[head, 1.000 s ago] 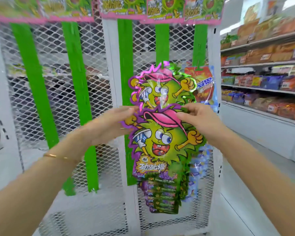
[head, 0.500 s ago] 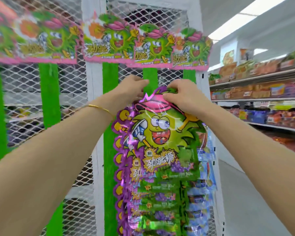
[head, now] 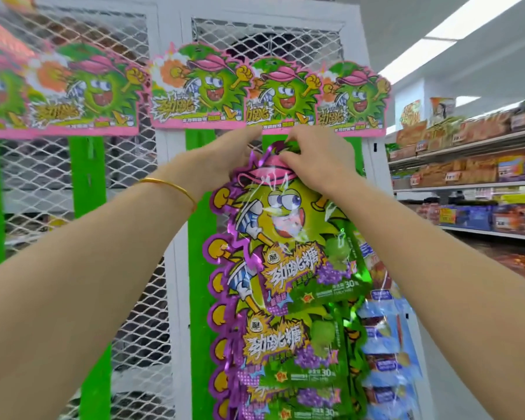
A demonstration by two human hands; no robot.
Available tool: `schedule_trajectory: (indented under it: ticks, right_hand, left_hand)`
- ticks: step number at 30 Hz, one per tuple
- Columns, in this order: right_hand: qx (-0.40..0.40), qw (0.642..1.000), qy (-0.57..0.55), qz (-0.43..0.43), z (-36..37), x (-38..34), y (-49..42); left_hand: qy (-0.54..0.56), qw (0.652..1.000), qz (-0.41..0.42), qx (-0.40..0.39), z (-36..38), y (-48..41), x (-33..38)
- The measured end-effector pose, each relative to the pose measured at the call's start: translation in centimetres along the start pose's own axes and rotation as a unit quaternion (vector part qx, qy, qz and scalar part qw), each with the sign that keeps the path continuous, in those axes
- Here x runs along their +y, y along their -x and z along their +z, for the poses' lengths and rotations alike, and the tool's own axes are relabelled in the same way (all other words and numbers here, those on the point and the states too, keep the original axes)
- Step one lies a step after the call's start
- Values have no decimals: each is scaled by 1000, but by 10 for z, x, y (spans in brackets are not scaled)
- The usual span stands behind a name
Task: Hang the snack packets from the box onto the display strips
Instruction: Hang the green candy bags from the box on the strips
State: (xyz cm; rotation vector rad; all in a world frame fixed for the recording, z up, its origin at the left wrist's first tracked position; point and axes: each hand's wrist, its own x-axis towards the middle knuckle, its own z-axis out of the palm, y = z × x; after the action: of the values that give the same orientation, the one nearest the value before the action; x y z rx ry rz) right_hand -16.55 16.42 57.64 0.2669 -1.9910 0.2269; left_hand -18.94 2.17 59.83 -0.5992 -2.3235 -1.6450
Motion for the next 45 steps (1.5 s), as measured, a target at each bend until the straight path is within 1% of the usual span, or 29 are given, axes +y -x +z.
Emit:
schedule_trajectory:
  ticks: [2,5,9,11,13,16,18,21,25,32,38,40,42,45]
  right_hand:
    - [-2,1000,10,1,4,3,4]
    - [-22,1000,8,14,7,9,11]
    - [-38,999,-8,15,5,15,18]
    - [-40,999,-19,17,3,14,20]
    - [-24,999,-31,18,1,12,21]
    - [17,999,-27,7,-1,8,18]
    - [41,999,-3,-11,-1,5,13]
    - [55,997,33,-37,-3,1,6]
    - [28,999,33,-27,-3,1,2]
    - [-58,998,-19,29,5,13,13]
    - [-81,991,-94,54,9,21,27]
    - [-70,990,-110,55,9,22,31]
    - [-40,990,-123,54,8,22,34]
    - [-2,993,-110,38,3,16,33]
  left_hand:
    - [-21,1000,11,13,2,0,-1]
    - [-15,1000,12,8,3,2,-4]
    - [18,1000,0,-21,4,7,-7]
    - [32,999,-10,-7,5,8,-9]
    - [22,1000,-1,11,8,8,-11]
    - [-29,998,36,53,12,6,-9]
    - [-11,999,37,25,13,8,-7]
    - [11,999,17,36,11,8,-7]
    - [50,997,10,53,12,6,-10]
    - [85,991,26,100,16,-1,-18]
    - [91,991,28,91,20,3,-18]
    - [103,990,25,92,21,3,-17]
    - [102,990,30,95,20,2,-16]
    - [35,993,50,104,19,-1,-15]
